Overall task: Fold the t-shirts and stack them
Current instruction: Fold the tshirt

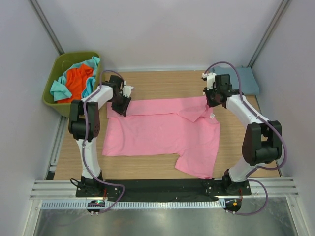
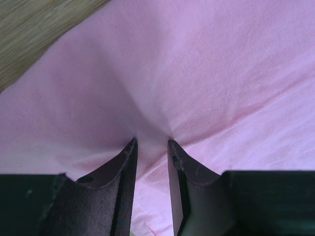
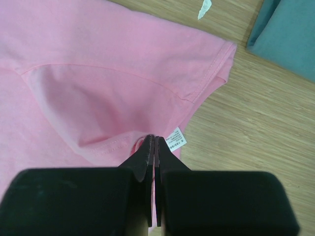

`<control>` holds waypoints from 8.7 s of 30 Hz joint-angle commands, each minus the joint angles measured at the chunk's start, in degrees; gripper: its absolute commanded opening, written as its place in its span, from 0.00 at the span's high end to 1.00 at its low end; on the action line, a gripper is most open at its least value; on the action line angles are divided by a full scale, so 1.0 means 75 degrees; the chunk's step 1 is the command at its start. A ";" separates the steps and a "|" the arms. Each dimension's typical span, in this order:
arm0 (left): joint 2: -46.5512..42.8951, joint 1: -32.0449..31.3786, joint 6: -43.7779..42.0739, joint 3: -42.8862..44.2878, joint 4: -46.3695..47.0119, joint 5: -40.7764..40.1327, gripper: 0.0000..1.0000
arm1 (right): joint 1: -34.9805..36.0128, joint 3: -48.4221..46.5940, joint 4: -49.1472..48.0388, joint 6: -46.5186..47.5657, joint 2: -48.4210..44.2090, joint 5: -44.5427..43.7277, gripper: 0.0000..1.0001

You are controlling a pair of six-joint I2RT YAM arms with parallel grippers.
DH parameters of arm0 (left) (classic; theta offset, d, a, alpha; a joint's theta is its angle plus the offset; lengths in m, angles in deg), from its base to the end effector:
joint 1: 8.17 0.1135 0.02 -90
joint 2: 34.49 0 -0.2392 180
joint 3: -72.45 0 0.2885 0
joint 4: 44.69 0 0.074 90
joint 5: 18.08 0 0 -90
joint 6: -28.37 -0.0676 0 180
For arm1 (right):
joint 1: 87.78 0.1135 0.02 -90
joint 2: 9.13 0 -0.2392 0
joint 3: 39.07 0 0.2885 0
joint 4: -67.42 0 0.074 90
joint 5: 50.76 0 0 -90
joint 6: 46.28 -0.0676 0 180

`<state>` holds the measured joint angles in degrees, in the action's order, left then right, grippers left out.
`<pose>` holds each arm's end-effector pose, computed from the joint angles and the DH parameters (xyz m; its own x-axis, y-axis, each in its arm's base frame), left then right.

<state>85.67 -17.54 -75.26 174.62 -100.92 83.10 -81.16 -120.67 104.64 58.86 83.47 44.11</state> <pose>0.4446 -0.0866 0.0962 -0.8728 0.3783 -0.3083 0.4295 0.8954 -0.1172 0.4048 0.0528 0.1920 -0.6704 -0.3398 -0.6597 -0.3586 0.9266 -0.1129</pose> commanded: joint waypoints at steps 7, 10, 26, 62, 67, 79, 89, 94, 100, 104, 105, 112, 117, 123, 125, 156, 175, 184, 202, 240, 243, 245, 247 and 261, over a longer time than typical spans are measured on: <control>-0.0025 0.0018 0.0106 -0.0257 0.0038 0.0033 0.69 | -0.0459 -0.1043 -0.0958 0.0290 0.1047 -0.0343 0.99; -0.0025 0.0018 0.0130 -0.0257 0.0049 0.0044 0.70 | -0.0588 -0.1277 -0.1053 0.0326 0.1410 -0.0379 0.99; -0.0095 0.0018 0.0188 -0.0421 0.0061 -0.0002 0.71 | -0.0600 -0.2274 -0.1475 0.0255 0.2736 -0.0496 0.99; -0.0154 -0.0052 0.0270 -0.0363 0.0096 -0.0073 0.72 | -0.0319 -0.1383 0.0588 -0.2463 0.2571 0.2949 0.53; -0.0107 -0.0110 0.0258 -0.0328 0.0085 -0.0108 0.72 | -0.0155 -0.1431 0.0541 -0.2452 0.2689 0.2949 0.55; 0.0022 -0.0122 0.0293 -0.0128 0.0038 -0.0073 0.72 | -0.0073 -0.1021 0.0541 -0.2370 0.2502 0.2797 0.63; -0.0013 -0.0146 0.0282 -0.0128 0.0049 -0.0073 0.72 | -0.0073 -0.1020 0.0692 -0.2171 0.2022 0.2492 0.98; -0.0002 -0.0134 0.0294 -0.0081 0.0108 -0.0049 0.72 | -0.0073 -0.1079 0.1067 -0.2380 0.1436 0.2737 0.99; 0.0010 -0.0134 0.0305 0.0012 0.0155 -0.0049 0.72 | 0.0102 -0.0471 0.1291 -0.2791 0.0744 0.3171 0.99; -0.0037 -0.0134 0.0294 0.0036 0.0166 -0.0049 0.72 | 0.0383 0.0080 0.1197 -0.3084 0.0334 0.3277 0.99; -0.0048 -0.0146 0.0282 0.0013 0.0167 -0.0061 0.72 | 0.0430 0.0255 0.1185 -0.3201 0.0264 0.3324 0.98; -0.0095 -0.0134 0.0282 -0.0058 0.0237 -0.0131 0.72 | 0.0584 0.0515 0.1150 -0.3390 -0.0065 0.3279 0.83; -0.0107 -0.0146 0.0282 0.0012 0.0225 -0.0167 0.72 | 0.0315 -0.0186 0.1232 -0.3190 -0.0018 0.3008 0.51; -0.0048 -0.0134 0.0293 0.0094 0.0178 -0.0155 0.72 | -0.0494 -0.0586 0.0963 -0.3237 0.0507 0.2657 0.47; -0.0095 -0.0134 0.0317 0.0315 0.0038 -0.0085 0.72 | -0.0774 -0.0738 0.0752 -0.3167 0.0719 0.2621 0.47; 0.2798 0.0042 0.0376 0.4405 -0.1321 -0.1233 0.68 | -0.1034 -0.4769 0.0646 -0.2124 0.5219 0.0723 0.46; 0.0509 -0.0472 0.0329 0.4455 -0.1263 -0.1912 0.53 | -0.1057 -0.5184 0.0507 -0.1551 0.3700 0.1237 0.42; -0.1653 -0.0603 0.1757 0.3458 -0.2093 0.1262 0.00 | -0.1034 -0.1797 0.0248 0.0558 0.0160 0.2116 0.36; -0.2568 -0.0099 0.1291 -0.0245 -0.1521 0.0246 0.17 | 0.0794 0.4124 0.3662 0.8195 -0.5701 0.3264 0.41; -0.2134 -0.0099 0.0762 -0.0058 -0.1568 -0.2018 0.19 | 0.1767 0.5014 0.4303 0.8435 -0.4203 0.2703 0.53; -0.2146 -0.0099 0.0751 -0.0116 -0.1545 -0.2100 0.19 | 0.1778 0.5050 0.4209 0.8482 -0.4073 0.2539 0.54; -0.2169 -0.0110 0.0762 -0.0175 -0.1533 -0.2147 0.19 | 0.1790 0.5050 0.4232 0.8517 -0.3933 0.2469 0.55; -0.2193 -0.0099 0.0786 -0.0245 -0.1521 -0.2217 0.19 | 0.1790 0.5062 0.4197 0.8540 -0.3886 0.2446 0.57; -0.3669 0.1214 0.1220 -0.2190 -0.2340 0.0208 0.21 | 0.1814 0.4992 0.3892 0.7967 -0.3885 0.2305 0.99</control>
<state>62.28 -10.28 -67.06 160.24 -115.32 78.21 -67.94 -82.66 134.71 120.10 54.99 61.74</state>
